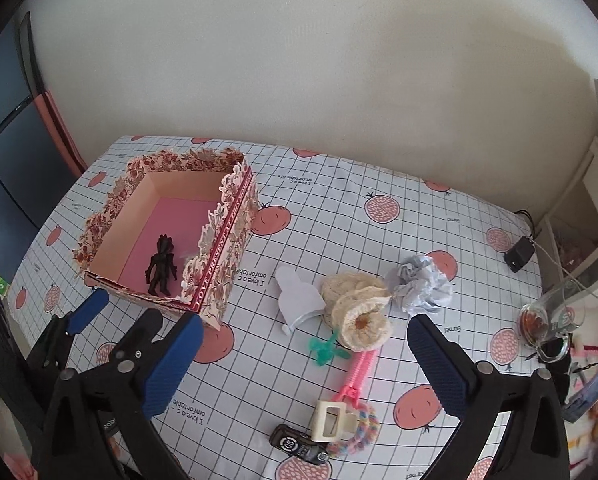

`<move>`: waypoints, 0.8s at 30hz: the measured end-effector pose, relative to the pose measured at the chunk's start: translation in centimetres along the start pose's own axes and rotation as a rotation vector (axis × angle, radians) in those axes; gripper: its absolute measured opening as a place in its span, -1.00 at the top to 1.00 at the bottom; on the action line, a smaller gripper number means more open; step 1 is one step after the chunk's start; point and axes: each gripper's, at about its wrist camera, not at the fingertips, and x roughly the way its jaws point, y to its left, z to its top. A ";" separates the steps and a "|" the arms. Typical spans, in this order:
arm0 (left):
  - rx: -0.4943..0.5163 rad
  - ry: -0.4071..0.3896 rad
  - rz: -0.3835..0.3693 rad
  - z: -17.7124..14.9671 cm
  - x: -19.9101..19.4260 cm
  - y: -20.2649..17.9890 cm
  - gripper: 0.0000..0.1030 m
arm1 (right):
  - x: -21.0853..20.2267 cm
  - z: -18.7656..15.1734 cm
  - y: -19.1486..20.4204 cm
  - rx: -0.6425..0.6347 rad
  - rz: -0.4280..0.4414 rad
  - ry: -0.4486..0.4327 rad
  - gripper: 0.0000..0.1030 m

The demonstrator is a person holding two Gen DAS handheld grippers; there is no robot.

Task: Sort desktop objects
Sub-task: 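Move both grippers back toward the remaining items on the table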

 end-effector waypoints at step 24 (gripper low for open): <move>0.275 0.175 -0.027 -6.4 0.4 -6.6 -0.68 | -2.4 -7.4 -9.2 0.038 -0.052 -0.020 -1.00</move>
